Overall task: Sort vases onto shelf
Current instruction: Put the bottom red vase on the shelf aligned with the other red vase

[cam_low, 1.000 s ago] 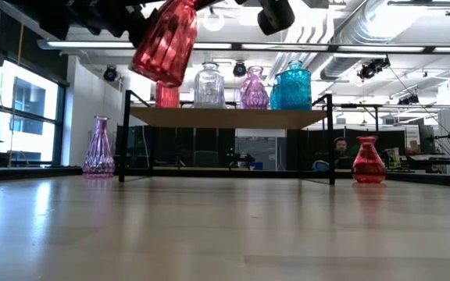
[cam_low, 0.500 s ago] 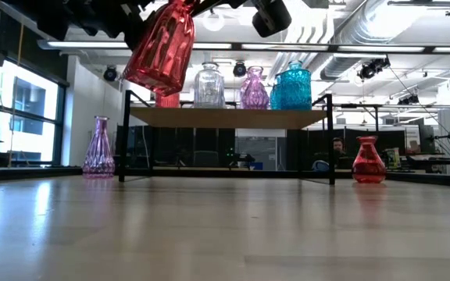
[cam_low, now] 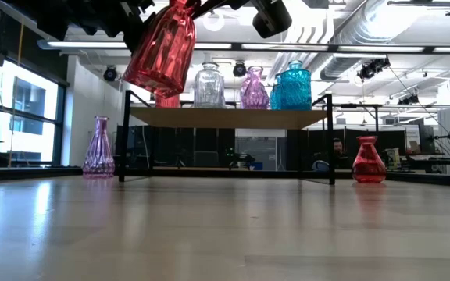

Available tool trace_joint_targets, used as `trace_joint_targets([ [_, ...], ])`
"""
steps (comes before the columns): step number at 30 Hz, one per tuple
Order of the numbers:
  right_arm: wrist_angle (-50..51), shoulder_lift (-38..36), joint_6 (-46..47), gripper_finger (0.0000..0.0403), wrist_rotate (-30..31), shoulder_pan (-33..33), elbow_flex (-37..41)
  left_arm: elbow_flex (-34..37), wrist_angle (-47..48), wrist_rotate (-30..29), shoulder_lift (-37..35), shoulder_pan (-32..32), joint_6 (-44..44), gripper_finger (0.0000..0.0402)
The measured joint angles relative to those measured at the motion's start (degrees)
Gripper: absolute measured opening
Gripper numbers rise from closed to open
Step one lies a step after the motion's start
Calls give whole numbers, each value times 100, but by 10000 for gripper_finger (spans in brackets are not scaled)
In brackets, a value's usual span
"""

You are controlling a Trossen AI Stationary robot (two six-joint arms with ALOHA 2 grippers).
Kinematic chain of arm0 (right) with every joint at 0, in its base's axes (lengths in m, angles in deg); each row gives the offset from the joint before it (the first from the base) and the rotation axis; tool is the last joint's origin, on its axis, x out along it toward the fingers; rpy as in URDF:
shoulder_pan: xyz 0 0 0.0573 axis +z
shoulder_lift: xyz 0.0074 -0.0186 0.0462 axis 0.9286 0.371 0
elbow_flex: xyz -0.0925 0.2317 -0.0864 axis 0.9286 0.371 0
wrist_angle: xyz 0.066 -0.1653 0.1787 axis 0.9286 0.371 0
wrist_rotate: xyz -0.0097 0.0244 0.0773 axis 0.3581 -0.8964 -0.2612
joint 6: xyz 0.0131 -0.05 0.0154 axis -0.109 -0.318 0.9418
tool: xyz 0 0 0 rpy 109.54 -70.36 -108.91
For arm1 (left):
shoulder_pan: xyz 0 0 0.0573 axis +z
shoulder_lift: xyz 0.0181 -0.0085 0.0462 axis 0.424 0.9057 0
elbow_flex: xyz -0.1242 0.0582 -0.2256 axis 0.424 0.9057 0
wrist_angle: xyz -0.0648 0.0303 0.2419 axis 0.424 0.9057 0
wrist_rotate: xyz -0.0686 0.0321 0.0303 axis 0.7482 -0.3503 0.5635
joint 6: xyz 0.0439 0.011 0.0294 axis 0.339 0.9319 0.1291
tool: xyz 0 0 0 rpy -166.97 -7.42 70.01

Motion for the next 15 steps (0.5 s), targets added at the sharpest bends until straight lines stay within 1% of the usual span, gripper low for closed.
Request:
trace_joint_targets([
  [15, 22, 0, 131, 0, 3, -9, 7, 0, 11, -73, -2, 26, -409, 168],
])
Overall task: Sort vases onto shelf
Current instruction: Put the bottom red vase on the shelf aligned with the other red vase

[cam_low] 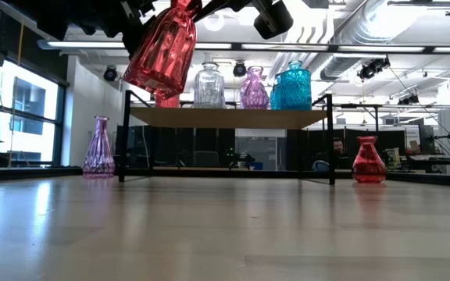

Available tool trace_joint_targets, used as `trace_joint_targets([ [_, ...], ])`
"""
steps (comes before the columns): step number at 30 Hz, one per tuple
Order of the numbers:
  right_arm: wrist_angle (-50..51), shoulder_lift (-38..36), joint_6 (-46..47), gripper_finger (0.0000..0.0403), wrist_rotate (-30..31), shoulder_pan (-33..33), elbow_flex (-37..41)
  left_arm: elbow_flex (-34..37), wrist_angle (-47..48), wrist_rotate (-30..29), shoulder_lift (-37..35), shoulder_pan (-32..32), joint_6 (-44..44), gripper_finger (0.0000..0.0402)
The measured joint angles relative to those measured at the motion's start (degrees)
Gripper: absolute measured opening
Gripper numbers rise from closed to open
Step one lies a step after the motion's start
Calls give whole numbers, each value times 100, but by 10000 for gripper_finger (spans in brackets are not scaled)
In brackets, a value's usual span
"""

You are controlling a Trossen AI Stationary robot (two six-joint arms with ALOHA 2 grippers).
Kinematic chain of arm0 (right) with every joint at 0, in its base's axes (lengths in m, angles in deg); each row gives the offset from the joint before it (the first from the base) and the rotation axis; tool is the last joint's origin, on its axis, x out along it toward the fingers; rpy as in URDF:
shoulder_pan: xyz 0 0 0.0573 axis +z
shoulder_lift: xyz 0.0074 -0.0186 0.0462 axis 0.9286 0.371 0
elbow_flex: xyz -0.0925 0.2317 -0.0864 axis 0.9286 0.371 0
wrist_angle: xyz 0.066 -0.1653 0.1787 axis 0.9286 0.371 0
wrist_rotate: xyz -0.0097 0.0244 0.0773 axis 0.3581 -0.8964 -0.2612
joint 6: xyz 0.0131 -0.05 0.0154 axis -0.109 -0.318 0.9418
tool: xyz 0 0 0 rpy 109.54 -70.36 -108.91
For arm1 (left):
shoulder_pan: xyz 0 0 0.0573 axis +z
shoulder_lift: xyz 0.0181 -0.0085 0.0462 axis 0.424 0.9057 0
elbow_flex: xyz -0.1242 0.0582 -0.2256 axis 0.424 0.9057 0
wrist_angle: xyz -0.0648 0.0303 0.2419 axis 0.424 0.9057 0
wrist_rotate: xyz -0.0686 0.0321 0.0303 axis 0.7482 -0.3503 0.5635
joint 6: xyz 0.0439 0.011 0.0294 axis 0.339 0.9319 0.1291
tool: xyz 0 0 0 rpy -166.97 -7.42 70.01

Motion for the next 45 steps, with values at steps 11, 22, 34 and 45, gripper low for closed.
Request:
trace_joint_targets([
  [11, 48, 0, -23, 0, 7, -8, 4, 0, 34, -385, -2, 17, -1, 168],
  [22, 41, 0, -97, 0, 4, -48, 7, 0, 140, -597, -4, 17, 587, 168],
  [34, 36, 0, -123, 0, 38, -83, 7, 0, 172, -814, -2, 20, 586, 188],
  [45, -51, 0, 11, 0, 146, -78, 4, 0, 185, -965, 7, 28, 890, 263],
])
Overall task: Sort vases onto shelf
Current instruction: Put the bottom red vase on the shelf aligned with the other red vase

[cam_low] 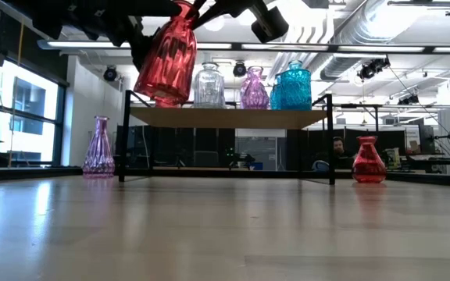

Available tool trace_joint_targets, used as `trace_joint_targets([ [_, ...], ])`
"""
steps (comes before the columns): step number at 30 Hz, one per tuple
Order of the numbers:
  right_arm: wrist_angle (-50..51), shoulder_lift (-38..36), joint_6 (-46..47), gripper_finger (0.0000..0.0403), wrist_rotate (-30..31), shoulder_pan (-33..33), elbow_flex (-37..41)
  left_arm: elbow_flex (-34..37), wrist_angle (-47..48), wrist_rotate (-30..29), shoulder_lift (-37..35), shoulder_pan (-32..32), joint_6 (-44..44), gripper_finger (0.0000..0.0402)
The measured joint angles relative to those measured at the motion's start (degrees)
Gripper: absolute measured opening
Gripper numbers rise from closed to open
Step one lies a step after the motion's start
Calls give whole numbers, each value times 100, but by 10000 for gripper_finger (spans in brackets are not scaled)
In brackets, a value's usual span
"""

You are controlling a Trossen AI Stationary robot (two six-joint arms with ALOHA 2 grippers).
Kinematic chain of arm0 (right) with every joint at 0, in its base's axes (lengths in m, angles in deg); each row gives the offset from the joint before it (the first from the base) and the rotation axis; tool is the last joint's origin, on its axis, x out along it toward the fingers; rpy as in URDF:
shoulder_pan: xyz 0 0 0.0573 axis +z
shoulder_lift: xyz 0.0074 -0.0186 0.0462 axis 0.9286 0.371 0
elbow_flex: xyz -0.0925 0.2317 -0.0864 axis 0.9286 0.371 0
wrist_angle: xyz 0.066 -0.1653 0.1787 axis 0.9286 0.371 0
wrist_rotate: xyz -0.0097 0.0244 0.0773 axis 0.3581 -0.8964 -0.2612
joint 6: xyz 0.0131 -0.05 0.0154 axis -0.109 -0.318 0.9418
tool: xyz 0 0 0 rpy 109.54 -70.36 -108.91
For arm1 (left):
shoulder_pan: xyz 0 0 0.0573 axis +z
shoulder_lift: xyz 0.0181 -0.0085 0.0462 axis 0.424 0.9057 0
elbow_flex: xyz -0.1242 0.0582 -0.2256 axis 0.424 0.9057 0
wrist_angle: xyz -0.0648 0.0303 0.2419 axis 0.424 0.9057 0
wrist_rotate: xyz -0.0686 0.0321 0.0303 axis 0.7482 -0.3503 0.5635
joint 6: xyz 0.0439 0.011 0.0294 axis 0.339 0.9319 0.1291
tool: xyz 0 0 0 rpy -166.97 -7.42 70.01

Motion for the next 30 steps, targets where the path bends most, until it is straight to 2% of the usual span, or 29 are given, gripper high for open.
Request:
trace_joint_targets([
  [30, -228, 0, 304, 0, 314, 4, -2, 0, 0, -78, 16, 0, -46, 264],
])
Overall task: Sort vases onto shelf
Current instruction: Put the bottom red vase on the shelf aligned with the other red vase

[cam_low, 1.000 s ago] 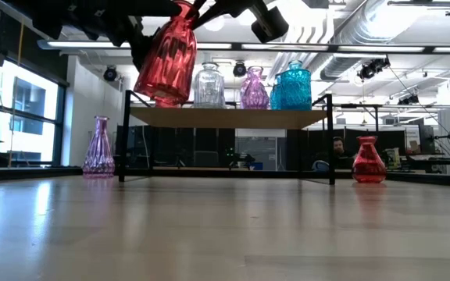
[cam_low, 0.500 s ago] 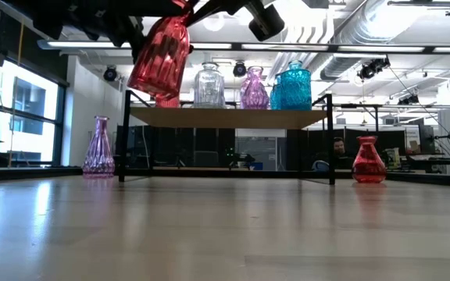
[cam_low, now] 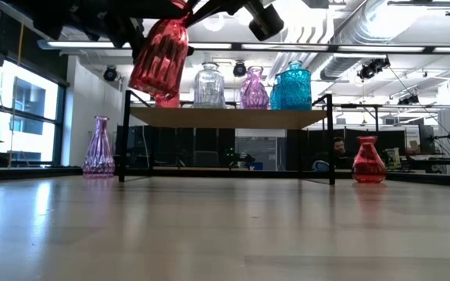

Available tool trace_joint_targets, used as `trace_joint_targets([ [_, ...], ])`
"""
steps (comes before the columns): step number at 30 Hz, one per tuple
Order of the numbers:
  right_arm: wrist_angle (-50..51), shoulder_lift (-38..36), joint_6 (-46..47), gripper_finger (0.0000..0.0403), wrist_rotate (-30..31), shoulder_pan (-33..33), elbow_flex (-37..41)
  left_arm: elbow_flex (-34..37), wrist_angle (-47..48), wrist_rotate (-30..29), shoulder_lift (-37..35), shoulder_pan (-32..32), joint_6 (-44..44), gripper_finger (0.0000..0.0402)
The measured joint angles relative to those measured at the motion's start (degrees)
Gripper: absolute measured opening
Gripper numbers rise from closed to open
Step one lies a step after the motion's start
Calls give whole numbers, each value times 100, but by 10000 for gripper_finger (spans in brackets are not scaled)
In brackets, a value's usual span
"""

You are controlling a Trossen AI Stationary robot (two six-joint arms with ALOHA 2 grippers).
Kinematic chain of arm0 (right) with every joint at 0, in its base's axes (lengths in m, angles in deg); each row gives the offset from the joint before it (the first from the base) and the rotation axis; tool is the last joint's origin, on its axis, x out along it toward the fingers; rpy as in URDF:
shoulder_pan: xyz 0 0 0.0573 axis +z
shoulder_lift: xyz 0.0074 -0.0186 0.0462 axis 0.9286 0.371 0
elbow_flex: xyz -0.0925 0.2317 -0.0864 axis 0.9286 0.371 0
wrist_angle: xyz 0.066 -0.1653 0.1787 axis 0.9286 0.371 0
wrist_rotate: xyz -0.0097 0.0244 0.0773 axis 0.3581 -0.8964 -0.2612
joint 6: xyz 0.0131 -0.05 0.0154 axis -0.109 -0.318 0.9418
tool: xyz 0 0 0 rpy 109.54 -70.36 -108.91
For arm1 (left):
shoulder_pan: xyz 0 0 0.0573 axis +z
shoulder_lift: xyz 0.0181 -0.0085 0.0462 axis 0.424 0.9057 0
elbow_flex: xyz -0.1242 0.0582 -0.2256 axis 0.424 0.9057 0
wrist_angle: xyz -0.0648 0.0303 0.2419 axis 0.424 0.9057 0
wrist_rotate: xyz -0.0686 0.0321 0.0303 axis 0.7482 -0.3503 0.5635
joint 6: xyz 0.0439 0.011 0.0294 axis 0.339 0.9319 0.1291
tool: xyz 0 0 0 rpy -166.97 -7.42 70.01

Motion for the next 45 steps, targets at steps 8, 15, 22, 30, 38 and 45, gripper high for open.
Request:
trace_joint_targets([
  [8, -1, 0, 11, 0, 111, -2, 0, 0, -19, -51, 9, -2, -268, 264],
  [15, 1, 0, 13, 0, 112, -2, 0, 0, -16, -47, 11, -2, -297, 264],
  [22, 5, 0, 11, 0, 136, -4, 0, 0, -98, -222, 11, -7, -148, 264],
  [30, 3, 0, 2, 0, 150, -4, -4, 0, -136, -197, 13, -7, -146, 264],
  [38, 14, 0, -9, 0, 187, -4, -4, 0, -139, -171, 13, -7, -132, 205],
  [45, 42, 0, -23, 0, 197, -15, -4, 0, -208, -157, 11, -7, -133, 143],
])
